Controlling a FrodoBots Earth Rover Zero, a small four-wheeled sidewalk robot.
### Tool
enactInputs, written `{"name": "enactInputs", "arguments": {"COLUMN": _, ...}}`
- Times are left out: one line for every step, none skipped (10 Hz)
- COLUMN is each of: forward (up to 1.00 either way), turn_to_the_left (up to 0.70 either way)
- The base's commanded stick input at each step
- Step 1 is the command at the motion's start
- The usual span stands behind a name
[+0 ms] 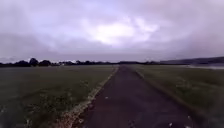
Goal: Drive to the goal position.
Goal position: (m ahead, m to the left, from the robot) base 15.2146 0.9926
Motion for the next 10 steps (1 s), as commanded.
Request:
{"name": "enactInputs", "arguments": {"forward": 0.50, "turn_to_the_left": -0.25}}
{"name": "enactInputs", "arguments": {"forward": 0.50, "turn_to_the_left": -0.25}}
{"name": "enactInputs", "arguments": {"forward": 0.50, "turn_to_the_left": -0.25}}
{"name": "enactInputs", "arguments": {"forward": 0.50, "turn_to_the_left": -0.24}}
{"name": "enactInputs", "arguments": {"forward": 0.50, "turn_to_the_left": -0.13}}
{"name": "enactInputs", "arguments": {"forward": 0.50, "turn_to_the_left": -0.02}}
{"name": "enactInputs", "arguments": {"forward": 0.50, "turn_to_the_left": 0.00}}
{"name": "enactInputs", "arguments": {"forward": 0.50, "turn_to_the_left": 0.00}}
{"name": "enactInputs", "arguments": {"forward": 0.50, "turn_to_the_left": 0.00}}
{"name": "enactInputs", "arguments": {"forward": 0.50, "turn_to_the_left": 0.00}}
